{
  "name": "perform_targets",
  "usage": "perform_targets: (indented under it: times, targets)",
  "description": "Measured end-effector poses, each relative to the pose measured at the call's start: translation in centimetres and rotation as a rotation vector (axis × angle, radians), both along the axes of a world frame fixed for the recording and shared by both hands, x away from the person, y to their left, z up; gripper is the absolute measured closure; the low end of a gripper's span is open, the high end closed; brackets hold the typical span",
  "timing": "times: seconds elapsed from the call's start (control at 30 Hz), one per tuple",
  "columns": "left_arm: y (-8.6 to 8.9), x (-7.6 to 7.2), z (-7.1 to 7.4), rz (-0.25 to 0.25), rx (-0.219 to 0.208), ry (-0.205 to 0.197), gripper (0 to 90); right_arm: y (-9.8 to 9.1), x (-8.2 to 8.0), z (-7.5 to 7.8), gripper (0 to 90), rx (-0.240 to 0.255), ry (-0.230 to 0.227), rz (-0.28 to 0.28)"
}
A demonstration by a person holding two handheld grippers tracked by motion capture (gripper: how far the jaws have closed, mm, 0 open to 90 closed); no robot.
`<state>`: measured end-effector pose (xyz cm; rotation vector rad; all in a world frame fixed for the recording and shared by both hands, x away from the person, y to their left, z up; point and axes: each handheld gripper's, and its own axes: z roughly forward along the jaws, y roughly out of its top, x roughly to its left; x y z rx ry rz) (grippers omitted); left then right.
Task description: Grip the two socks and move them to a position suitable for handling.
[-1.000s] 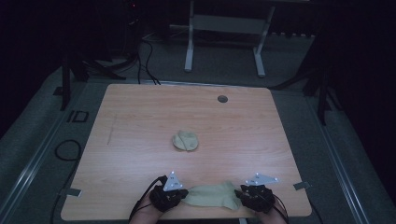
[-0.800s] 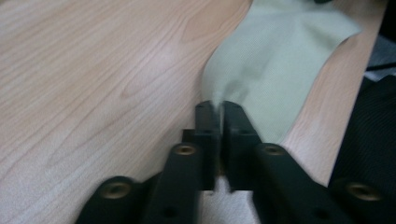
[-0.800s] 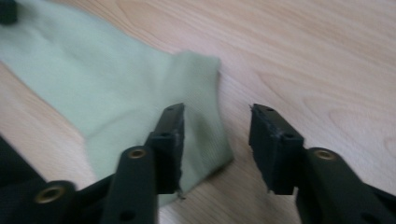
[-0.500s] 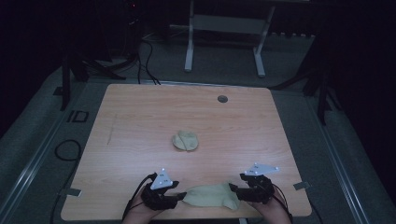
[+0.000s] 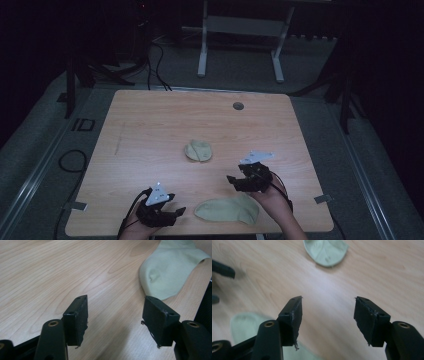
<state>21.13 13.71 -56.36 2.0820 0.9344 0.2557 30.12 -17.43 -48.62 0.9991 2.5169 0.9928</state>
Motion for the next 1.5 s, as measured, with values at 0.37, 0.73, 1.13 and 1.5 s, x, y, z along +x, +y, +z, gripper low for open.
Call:
perform_targets:
  times: [0.37, 0.73, 1.13, 1.5]
  targets:
    - [0.2, -0.1, -0.4, -0.006, 0.001, 0.006, 37.4, 6.0, 5.0, 1.0, 41.2, -0.014, 0.015, 0.070]
    - [0.4, -0.2, -0.4, -0.017, -0.002, 0.004, 37.5, 11.4, 9.6, -0.6, 41.8, -0.087, 0.065, 0.057]
    - [0.9, -0.2, -0.3, -0.009, -0.024, -0.001, 37.4, 14.6, 12.9, -4.2, 41.8, -0.203, 0.139, 0.007]
    - [1.4, -0.5, 0.1, 0.059, -0.036, -0.039, 26.1, 15.8, 12.4, -5.4, 61.5, -0.267, 0.092, -0.006]
